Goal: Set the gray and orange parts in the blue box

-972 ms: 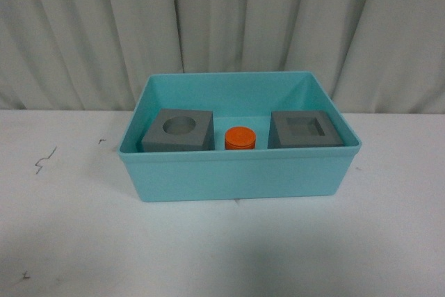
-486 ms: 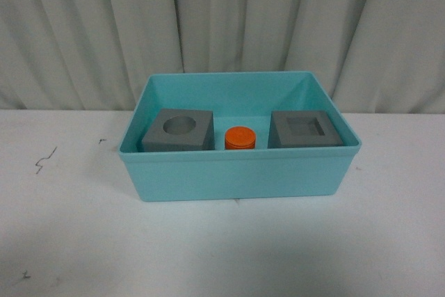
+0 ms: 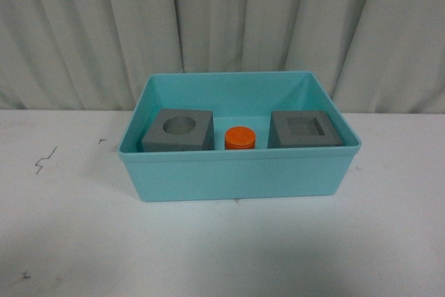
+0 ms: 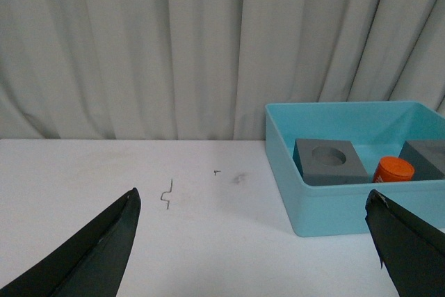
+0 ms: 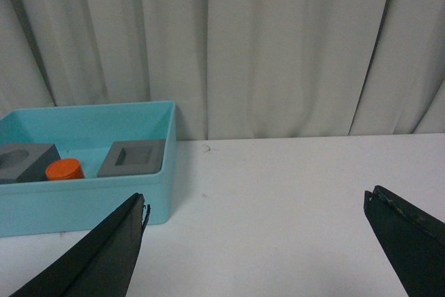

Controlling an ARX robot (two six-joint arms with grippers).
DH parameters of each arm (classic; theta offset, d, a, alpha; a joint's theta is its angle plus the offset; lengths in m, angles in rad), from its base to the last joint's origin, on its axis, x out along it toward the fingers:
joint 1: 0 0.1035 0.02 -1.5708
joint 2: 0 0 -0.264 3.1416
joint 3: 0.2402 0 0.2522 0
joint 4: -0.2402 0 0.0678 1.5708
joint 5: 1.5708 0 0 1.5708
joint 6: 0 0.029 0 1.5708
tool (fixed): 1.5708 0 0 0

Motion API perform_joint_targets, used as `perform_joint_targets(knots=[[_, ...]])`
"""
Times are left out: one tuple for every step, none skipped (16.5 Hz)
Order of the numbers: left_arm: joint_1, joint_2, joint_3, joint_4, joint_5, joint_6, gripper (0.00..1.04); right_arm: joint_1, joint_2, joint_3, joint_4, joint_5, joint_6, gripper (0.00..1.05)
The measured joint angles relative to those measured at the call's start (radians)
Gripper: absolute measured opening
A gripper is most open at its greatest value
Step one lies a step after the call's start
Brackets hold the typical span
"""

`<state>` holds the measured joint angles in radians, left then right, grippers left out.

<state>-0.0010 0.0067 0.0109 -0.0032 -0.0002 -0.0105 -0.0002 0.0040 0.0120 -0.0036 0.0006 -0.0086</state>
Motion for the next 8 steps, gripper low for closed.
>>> perform_joint_targets(knots=[[0.000,0.000,0.000,0.000,0.000,0.000,0.98,0.000,0.000,0.000,0.000,0.000,0.000,0.98],[0.000,0.000,0.000,0.000,0.000,0.000,0.98,0.000,0.000,0.000,0.000,0.000,0.000,0.98],[0.000,0.000,0.000,0.000,0.000,0.000,0.98,0.000,0.000,0.000,0.000,0.000,0.000,0.98],[0.000,0.000,0.000,0.000,0.000,0.000,0.98,0.000,0.000,0.000,0.000,0.000,0.000,0.98],[0.000,0.000,0.000,0.000,0.000,0.000,0.98,0.000,0.000,0.000,0.000,0.000,0.000,0.98],[0.000,0.000,0.000,0.000,0.000,0.000,0.98,0.000,0.000,0.000,0.000,0.000,0.000,0.98],[0.000,0.000,0.000,0.000,0.000,0.000,0.98,0.000,0.000,0.000,0.000,0.000,0.000,0.98],[0.000,0.000,0.000,0.000,0.000,0.000,0.98,0.000,0.000,0.000,0.000,0.000,0.000,0.98]])
